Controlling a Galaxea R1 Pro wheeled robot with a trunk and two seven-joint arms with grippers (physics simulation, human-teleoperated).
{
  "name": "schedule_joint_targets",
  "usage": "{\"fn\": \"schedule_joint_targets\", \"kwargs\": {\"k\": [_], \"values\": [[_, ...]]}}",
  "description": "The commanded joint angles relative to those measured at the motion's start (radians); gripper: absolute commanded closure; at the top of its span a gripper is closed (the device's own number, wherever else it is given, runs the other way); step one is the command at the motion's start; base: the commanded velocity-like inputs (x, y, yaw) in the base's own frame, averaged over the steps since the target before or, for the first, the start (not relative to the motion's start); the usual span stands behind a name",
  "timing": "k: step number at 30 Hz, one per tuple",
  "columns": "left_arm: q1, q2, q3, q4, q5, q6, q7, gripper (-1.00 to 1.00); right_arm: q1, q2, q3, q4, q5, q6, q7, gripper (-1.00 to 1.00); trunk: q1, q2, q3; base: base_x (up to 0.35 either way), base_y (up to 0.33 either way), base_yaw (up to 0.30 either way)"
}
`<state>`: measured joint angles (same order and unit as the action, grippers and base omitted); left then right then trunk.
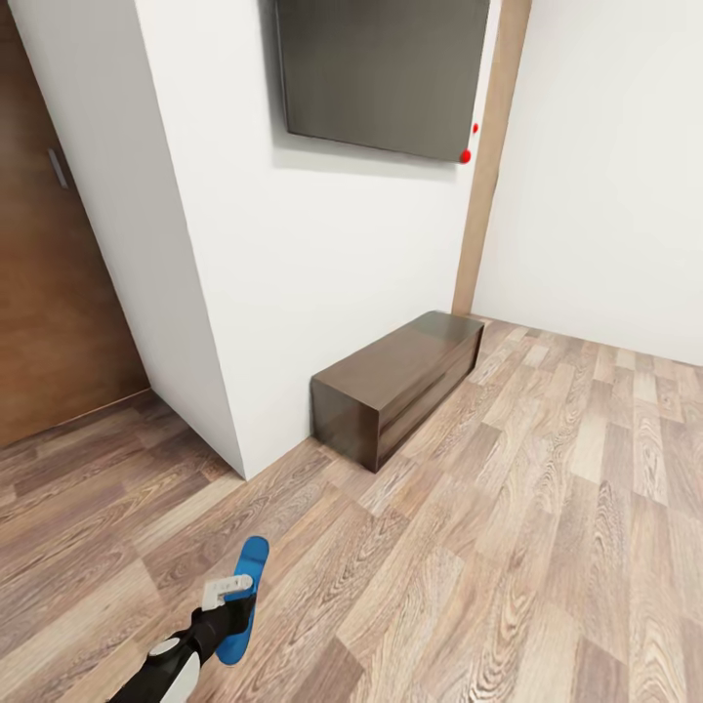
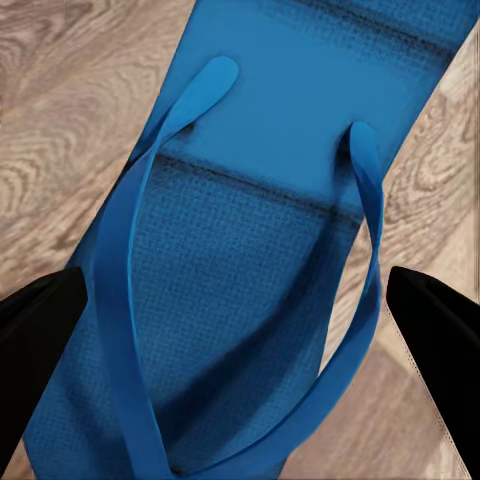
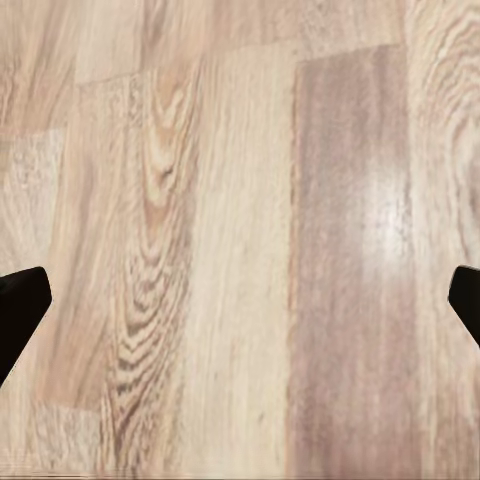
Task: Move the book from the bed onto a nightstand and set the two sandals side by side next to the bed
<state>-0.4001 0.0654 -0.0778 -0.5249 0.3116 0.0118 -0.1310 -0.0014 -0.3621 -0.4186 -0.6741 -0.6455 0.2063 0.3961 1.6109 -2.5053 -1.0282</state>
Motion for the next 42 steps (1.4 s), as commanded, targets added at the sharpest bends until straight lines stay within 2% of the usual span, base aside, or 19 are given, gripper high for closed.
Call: {"fn": "schedule_joint_targets", "kwargs": {"k": [1,4,5,8,9,12,13,17,24,32,42], "values": [[0.0,0.001,-0.006,0.0,0.01,-0.002,0.001,1.0,0.0,0.002,0.003,-0.001,0.002,0.01,0.003,-1.0,-0.001,0.0,0.003,0.0,0.0,0.0],[0.0,0.001,-0.006,0.013,0.01,-0.009,0.001,1.0,0.0,0.015,0.049,0.001,0.074,0.0,0.001,-1.0,-0.002,0.001,0.015,0.0,0.0,0.0],[0.0,0.001,-0.006,0.034,0.01,-0.015,0.001,1.0,0.0,0.019,0.08,0.001,0.122,-0.011,0.0,-1.0,-0.002,0.001,0.019,0.0,0.0,0.0],[0.0,0.0,-0.007,0.079,0.008,-0.038,0.001,1.0,0.0,0.029,0.122,0.002,0.193,-0.039,-0.003,-1.0,-0.004,0.002,0.03,0.0,0.0,0.0],[0.0,-0.003,-0.008,0.11,0.007,-0.067,0.001,1.0,0.0,0.042,0.142,0.002,0.233,-0.064,-0.003,-1.0,-0.004,0.002,0.034,0.0,0.0,0.0],[0.0,-0.011,-0.008,0.147,0.006,-0.117,0.001,1.0,0.0,0.065,0.159,0.002,0.279,-0.108,-0.004,-1.0,-0.006,0.003,0.046,0.0,0.0,0.0],[0.0,-0.015,-0.008,0.164,0.006,-0.145,0.001,1.0,0.0,0.081,0.166,0.003,0.297,-0.136,-0.004,-1.0,-0.006,0.003,0.05,0.0,0.0,0.0],[0.0,-0.022,-0.008,0.188,0.004,-0.18,0.001,1.0,0.0,0.103,0.173,0.003,0.32,-0.174,-0.005,-1.0,-0.008,0.004,0.065,0.0,0.0,0.0],[0.0,-0.032,-0.008,0.198,0.004,-0.195,0.001,1.0,0.0,0.11,0.173,0.002,0.322,-0.181,-0.003,-1.0,-0.011,0.005,0.092,0.0,0.0,0.0],[0.0,-0.035,-0.009,0.205,0.004,-0.198,0.001,1.0,0.0,0.114,0.171,-0.005,0.317,-0.185,-0.004,-1.0,-0.042,0.061,0.117,0.0,0.0,0.0],[0.0,-0.032,-0.01,0.296,0.0,-0.214,0.0,1.0,0.0,0.118,0.176,0.002,0.324,-0.197,-0.003,-1.0,-0.08,0.131,0.148,0.0,0.0,0.0]]}}
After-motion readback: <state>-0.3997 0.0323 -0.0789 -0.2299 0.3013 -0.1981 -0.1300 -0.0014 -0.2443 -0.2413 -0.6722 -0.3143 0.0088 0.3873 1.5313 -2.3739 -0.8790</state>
